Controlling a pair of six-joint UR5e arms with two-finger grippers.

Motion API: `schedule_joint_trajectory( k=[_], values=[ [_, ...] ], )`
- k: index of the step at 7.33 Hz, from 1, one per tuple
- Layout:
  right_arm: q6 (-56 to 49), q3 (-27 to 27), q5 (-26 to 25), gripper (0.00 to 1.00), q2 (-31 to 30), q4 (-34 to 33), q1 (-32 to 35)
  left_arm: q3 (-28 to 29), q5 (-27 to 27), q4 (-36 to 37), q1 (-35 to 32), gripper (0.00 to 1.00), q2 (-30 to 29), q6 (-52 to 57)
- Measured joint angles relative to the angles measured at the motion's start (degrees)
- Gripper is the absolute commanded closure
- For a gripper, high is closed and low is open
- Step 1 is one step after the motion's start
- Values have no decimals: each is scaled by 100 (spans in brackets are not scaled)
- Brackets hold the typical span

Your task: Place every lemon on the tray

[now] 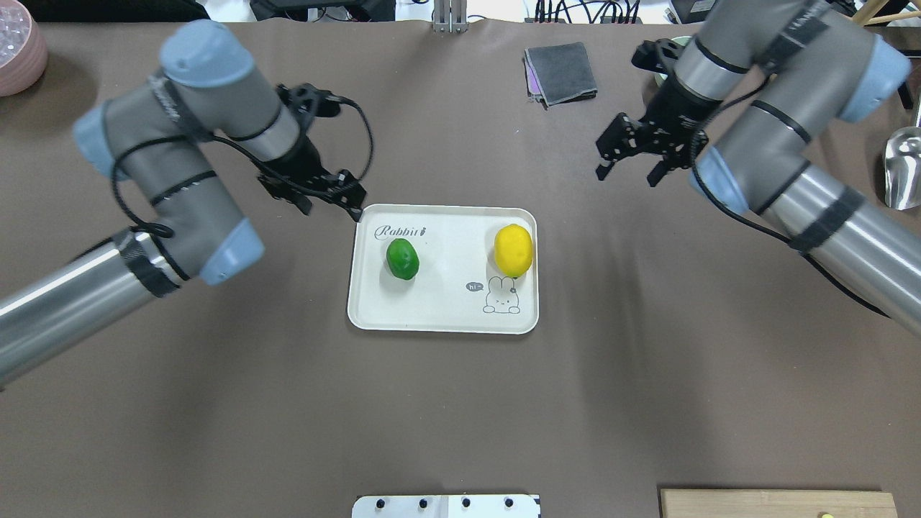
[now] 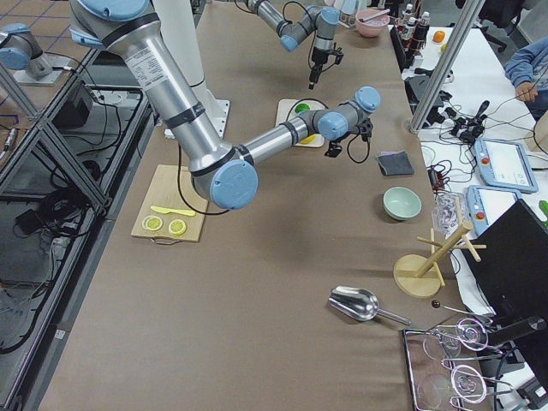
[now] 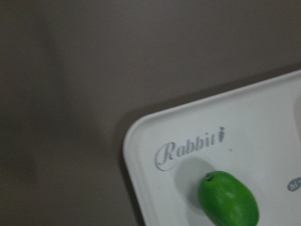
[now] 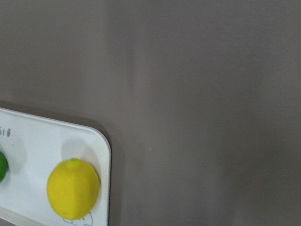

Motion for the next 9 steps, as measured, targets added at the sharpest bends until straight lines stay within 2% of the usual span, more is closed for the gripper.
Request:
schedule_joint_trajectory(
  k=[2,4,5,7,9],
  values=[
    [-403,804,-77,1,-893,44,168,-302,315,380,-580,1,497,143],
    [-1397,1423,-388,1,-1840,53,397,-756,905,1528,-914,1,685,721],
    [-1873,1598,-540,1,-2279,53,635,-1015,1199,1926,-1087,1,965,1044],
    [-2602,1662,-1036,1,-2841,31,1184,-1220,1342,2098,-1641,1,1750,1835],
    [-2853,1400,-1446,1,-2966,7,1700,-1242,1338,2020,-2190,1,2470,2519]
  ],
)
